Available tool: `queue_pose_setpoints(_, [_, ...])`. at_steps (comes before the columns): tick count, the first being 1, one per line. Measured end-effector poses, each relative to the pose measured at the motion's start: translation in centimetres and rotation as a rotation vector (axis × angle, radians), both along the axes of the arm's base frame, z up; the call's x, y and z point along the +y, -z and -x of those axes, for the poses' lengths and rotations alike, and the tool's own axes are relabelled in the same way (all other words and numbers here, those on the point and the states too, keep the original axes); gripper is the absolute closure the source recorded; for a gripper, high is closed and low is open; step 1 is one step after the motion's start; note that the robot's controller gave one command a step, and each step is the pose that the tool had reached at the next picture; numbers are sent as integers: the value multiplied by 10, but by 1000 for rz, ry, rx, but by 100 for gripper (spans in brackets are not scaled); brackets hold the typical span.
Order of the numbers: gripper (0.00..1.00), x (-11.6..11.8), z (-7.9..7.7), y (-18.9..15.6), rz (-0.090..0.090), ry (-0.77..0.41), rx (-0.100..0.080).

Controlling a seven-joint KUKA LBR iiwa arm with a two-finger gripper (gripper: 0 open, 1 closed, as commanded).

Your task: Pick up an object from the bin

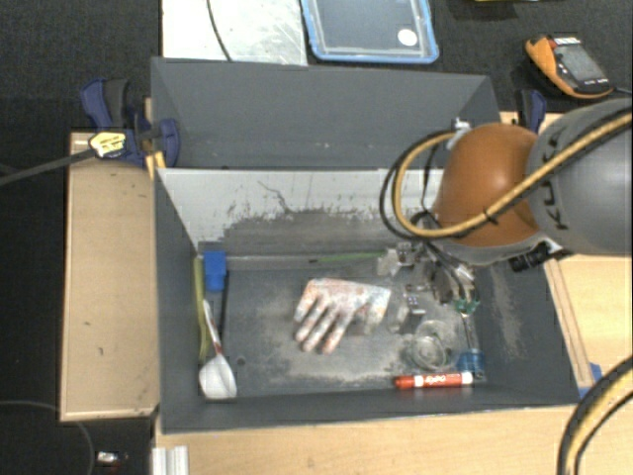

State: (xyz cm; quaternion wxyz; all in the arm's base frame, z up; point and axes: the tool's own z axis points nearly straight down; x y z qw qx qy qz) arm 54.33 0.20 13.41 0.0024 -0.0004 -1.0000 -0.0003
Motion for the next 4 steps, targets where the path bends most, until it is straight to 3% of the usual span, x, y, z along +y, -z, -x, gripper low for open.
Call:
queue_pose_setpoints(1, [0,0,-2,-4,0,0,-7])
queue_pose_setpoints(2, [0,27,-37,45,1,-200,-17])
queue_pose_setpoints(3, [0,35,-43,66,-1,-227,-12])
queue_pose_setpoints(4, [0,35,-45,64,-1,-240,-17])
